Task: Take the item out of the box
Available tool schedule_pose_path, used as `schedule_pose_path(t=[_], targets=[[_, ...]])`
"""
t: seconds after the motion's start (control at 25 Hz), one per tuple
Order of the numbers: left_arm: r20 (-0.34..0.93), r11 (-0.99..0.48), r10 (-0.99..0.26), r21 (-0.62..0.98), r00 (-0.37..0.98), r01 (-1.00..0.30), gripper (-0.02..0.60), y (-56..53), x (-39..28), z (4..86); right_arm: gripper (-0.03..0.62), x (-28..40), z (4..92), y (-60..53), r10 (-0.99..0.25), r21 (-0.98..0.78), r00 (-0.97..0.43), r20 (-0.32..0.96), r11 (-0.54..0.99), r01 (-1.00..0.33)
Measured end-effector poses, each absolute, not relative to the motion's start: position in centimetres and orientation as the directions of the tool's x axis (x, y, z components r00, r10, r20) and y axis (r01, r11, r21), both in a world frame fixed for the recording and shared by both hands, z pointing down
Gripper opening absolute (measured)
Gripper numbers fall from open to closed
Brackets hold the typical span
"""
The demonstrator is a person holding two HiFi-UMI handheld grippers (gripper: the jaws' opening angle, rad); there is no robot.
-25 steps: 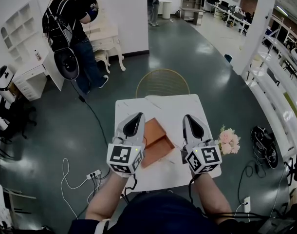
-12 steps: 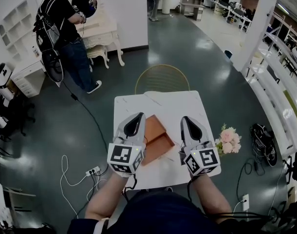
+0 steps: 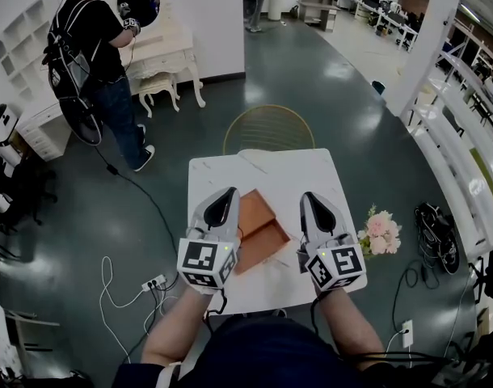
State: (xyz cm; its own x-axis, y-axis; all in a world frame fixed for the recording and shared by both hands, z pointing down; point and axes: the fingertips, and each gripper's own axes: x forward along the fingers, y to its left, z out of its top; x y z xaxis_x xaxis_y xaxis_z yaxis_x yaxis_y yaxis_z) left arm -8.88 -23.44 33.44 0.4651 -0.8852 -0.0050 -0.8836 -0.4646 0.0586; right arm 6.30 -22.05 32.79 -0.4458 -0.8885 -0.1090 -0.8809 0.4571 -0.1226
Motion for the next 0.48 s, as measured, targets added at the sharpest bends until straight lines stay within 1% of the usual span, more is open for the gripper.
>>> schedule_pose_path(t=[0.48], targets=[[0.005, -0.469, -0.882, 0.065, 0.471, -0.881, 0.002, -23.89, -8.86, 33.77, 0.002, 6.15, 32.75, -22.3, -0.888, -0.126, -0.447, -0.107, 0.458, -0.88]])
